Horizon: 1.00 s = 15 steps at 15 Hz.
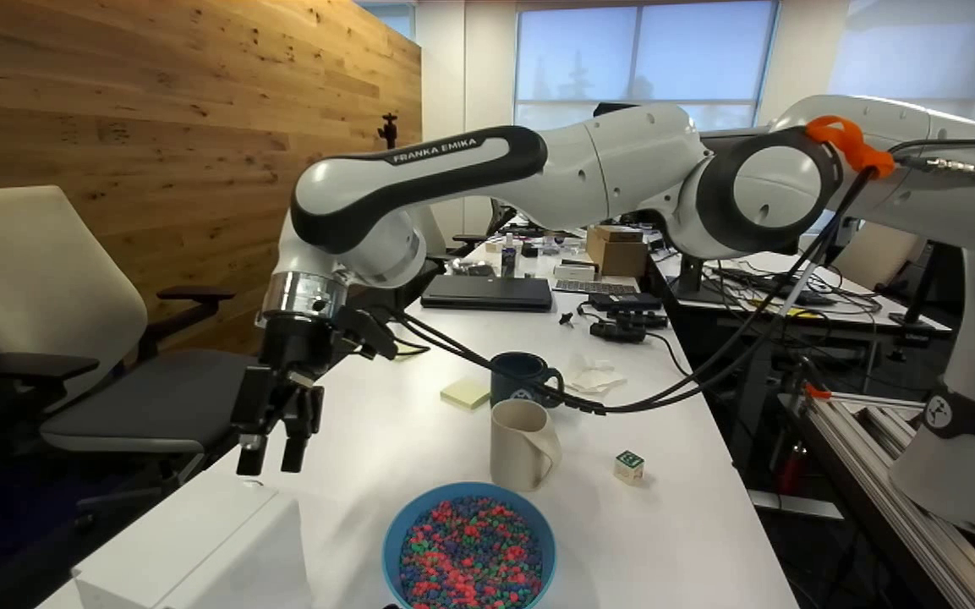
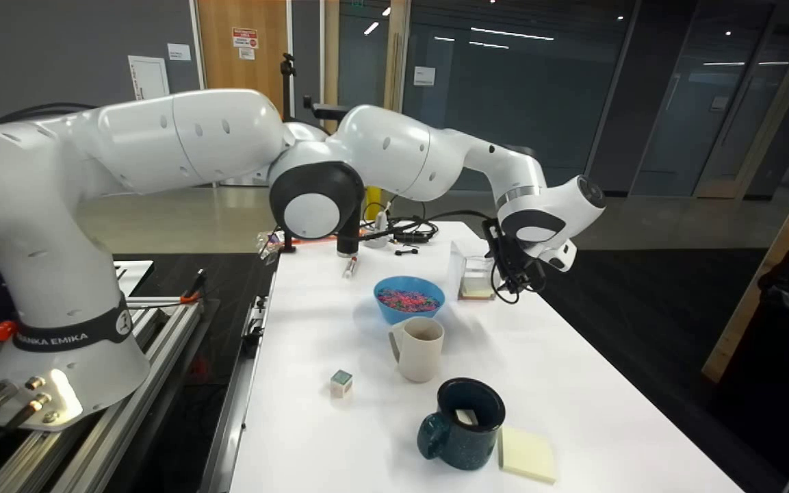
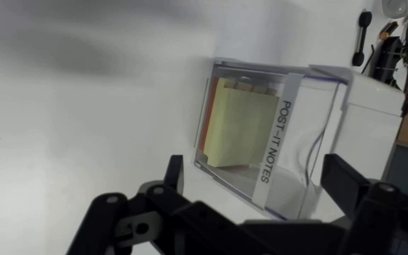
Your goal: Close the object
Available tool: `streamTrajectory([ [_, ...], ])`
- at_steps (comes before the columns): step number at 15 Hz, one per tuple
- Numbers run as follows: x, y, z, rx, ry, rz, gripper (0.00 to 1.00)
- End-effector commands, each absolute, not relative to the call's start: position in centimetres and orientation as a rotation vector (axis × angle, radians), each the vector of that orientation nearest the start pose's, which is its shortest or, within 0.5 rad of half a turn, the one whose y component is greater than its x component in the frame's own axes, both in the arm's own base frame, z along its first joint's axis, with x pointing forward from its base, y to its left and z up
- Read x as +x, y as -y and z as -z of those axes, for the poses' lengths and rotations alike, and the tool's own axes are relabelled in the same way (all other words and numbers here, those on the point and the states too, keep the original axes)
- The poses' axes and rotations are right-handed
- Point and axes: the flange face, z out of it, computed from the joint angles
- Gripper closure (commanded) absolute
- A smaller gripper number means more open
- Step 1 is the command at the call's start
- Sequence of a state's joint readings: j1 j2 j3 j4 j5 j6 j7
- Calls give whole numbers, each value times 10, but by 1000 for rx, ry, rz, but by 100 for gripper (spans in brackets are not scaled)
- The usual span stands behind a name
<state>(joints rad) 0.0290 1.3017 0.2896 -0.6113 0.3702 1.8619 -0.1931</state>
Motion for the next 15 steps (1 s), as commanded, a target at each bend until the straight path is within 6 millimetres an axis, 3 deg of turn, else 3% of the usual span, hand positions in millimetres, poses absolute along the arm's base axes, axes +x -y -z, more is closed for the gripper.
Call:
streamTrajectory([
  [1, 794, -153, -245, -2467, 318, 29, 0],
  [4, 789, -147, -277, -2493, 373, -3, 0],
  [8, 783, -118, -311, -2635, 418, -69, 0],
  [15, 782, -57, -314, -2879, 368, -133, 0],
])
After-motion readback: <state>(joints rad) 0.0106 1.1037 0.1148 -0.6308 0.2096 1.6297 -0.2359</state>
